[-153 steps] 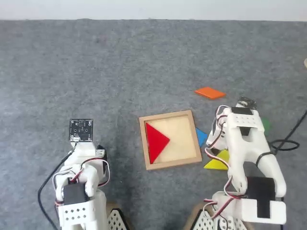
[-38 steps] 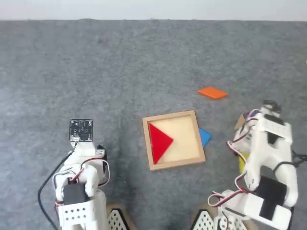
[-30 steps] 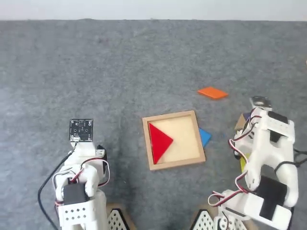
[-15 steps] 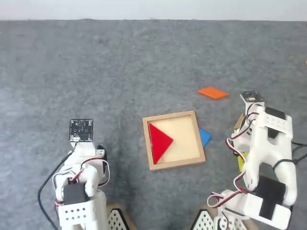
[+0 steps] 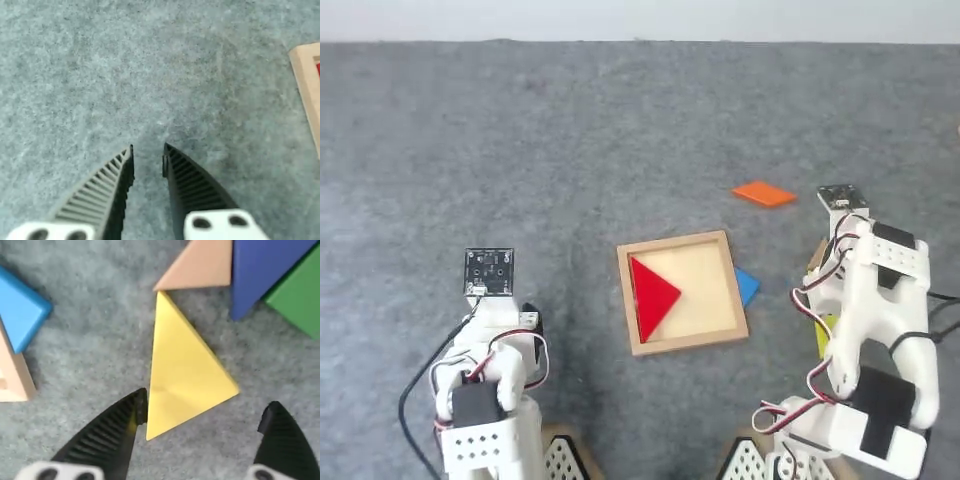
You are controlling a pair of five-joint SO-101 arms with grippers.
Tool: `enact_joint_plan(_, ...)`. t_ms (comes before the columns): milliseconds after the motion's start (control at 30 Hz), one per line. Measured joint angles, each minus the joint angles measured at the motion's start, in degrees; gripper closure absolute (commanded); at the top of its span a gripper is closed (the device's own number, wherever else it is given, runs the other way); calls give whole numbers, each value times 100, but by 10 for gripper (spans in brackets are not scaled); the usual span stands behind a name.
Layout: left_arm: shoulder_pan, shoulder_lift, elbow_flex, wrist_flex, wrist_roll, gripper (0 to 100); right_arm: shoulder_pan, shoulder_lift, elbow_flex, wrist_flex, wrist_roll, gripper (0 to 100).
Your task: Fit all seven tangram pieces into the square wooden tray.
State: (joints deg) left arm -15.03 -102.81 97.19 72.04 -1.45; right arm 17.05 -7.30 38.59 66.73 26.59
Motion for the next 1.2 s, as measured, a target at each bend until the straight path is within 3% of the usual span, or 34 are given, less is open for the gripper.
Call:
enact_joint_plan(567, 0, 0, 0, 0, 0, 907, -158, 791, 141, -633, 158, 647)
enact_joint_plan(1200, 0, 0, 0, 0, 0, 907, -211, 826, 132, -633, -18, 649)
